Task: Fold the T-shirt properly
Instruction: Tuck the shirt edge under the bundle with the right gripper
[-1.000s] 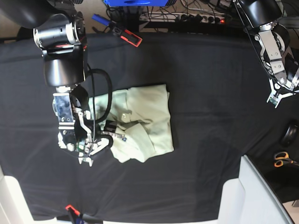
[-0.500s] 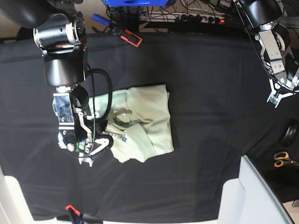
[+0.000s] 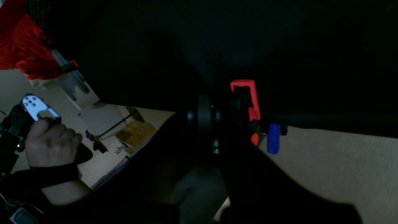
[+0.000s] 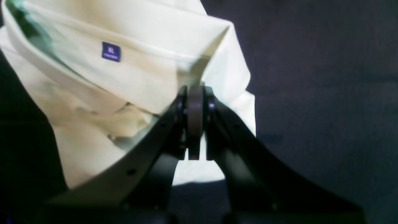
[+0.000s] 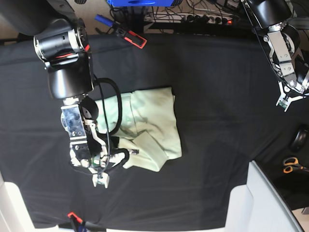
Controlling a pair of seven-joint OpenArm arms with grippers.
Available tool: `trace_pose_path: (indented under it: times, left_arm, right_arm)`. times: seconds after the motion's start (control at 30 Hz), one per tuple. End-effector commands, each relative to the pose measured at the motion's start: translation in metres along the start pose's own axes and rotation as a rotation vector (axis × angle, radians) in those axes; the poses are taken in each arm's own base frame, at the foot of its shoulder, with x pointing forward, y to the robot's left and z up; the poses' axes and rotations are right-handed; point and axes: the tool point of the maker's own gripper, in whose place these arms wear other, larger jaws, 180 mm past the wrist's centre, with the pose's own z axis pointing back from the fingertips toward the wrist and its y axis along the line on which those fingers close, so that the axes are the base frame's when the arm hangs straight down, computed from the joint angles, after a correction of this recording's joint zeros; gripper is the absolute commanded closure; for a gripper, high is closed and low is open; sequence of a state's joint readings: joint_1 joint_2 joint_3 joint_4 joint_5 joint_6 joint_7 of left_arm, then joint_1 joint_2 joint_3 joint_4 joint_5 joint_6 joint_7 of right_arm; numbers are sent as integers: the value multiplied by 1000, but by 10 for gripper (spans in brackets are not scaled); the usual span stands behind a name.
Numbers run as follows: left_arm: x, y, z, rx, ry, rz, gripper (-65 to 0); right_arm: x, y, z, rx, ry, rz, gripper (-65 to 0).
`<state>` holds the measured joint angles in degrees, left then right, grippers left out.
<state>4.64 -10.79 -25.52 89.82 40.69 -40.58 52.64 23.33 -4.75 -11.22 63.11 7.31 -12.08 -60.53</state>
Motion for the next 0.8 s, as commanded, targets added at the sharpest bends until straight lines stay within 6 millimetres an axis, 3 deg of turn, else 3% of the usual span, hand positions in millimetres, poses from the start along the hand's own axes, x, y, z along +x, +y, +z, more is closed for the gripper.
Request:
trace_pose_path:
  times: [0.0,0.27,0.77]
  left_arm:
    - [-1,16,3,45,5,9,0]
    - [-1,15,3,42,4,10,0]
    - [-2,15,3,43,8,13,0]
  right_arm:
    - [22,8,7,9,-59,17,0]
    - [30,3,-10,-18,-103,36,0]
    - [61,17,-15,-42,-223,151,0]
